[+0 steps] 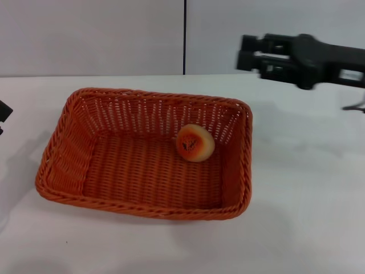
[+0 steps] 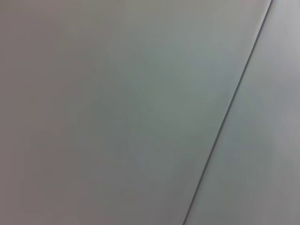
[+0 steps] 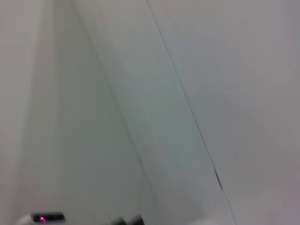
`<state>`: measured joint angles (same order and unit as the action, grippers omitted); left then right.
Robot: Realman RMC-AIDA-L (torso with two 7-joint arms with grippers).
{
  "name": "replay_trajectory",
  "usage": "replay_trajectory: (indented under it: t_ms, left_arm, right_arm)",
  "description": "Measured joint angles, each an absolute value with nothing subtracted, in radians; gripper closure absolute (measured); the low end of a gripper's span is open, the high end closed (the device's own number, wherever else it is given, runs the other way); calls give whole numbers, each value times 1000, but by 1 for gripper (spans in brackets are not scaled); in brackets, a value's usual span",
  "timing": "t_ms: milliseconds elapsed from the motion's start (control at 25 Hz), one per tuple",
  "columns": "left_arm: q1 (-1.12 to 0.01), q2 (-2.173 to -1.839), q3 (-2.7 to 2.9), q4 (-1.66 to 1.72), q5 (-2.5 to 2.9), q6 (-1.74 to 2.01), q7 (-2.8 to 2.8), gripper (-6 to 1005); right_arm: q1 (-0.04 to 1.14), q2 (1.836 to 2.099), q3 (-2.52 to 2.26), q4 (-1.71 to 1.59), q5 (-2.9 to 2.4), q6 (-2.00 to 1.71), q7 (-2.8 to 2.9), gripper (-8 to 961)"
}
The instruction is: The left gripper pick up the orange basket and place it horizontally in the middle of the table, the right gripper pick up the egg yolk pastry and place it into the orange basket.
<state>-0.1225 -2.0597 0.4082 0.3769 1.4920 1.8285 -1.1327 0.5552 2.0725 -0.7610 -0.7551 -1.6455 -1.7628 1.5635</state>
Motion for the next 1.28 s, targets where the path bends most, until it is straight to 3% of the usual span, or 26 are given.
replay_trajectory:
  t_ms: [80, 200, 400, 680, 1280]
  left_arm:
    - [-123, -2062, 409, 375, 1492, 1830, -1126, 337]
    - [-120, -2062, 411, 370, 1492, 1832, -1116, 337]
    - [-119, -2061, 408, 362, 1491, 1840, -1094, 337]
    - [-116, -2062, 390, 318, 1472, 1845, -1000, 337]
    - [-60, -2065, 162, 111, 1462, 1761, -675, 336]
  right_arm:
    - [524, 2073, -761, -752, -1610, -1790, 1509, 386]
    - [385, 2075, -757, -644, -1410, -1864, 1220, 386]
    - [281, 2076, -757, -429, -1188, -1880, 808, 386]
    - [261, 2078, -747, -193, -916, -1879, 482, 386]
    - [297, 2073, -754, -157, -801, -1777, 424, 386]
